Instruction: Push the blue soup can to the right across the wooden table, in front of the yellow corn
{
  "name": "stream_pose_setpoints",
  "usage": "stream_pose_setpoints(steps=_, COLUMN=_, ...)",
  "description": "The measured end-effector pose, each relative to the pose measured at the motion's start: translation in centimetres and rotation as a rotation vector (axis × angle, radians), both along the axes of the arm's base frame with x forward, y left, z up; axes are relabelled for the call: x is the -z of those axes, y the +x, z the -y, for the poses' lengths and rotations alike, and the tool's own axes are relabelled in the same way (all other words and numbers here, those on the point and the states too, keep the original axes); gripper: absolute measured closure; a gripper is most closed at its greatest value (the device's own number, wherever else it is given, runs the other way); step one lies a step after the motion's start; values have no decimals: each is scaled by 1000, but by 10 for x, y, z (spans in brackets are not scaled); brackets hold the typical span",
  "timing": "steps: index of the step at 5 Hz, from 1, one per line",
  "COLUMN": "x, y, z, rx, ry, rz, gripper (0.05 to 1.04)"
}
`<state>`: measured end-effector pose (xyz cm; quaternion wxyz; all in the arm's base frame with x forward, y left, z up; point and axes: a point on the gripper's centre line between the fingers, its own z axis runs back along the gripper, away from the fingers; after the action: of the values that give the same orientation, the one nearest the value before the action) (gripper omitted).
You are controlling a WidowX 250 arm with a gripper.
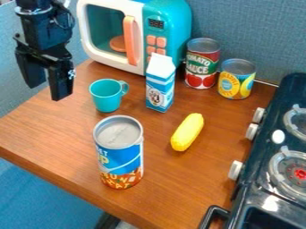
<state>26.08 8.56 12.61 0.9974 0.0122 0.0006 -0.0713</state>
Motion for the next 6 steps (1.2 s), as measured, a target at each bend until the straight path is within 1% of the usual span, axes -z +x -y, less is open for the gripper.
stream_pose_setpoints(steps=1, x=8, y=-2, z=1, rx=0, ry=-8, rz=-26, gripper=83)
stream_pose_setpoints(steps=2, x=19, y=-2, z=3, rx=-4, ry=20, rz=-44, gripper=83)
stream_pose_setpoints(steps=3, x=29, y=-1, z=8, rx=41, ry=12, rz=-16, gripper=83)
stream_pose_setpoints(steps=4, x=46, y=-2, z=9, rx=78, ry=1, rz=-24, gripper=83)
stream_pose_setpoints(steps=5, x=58, y=1, z=10, rx=89, ry=-15, rz=-43, gripper=83)
stream_pose_setpoints(steps=6, x=66, y=3, z=13, rx=92, ry=-34, rz=-39, gripper=83)
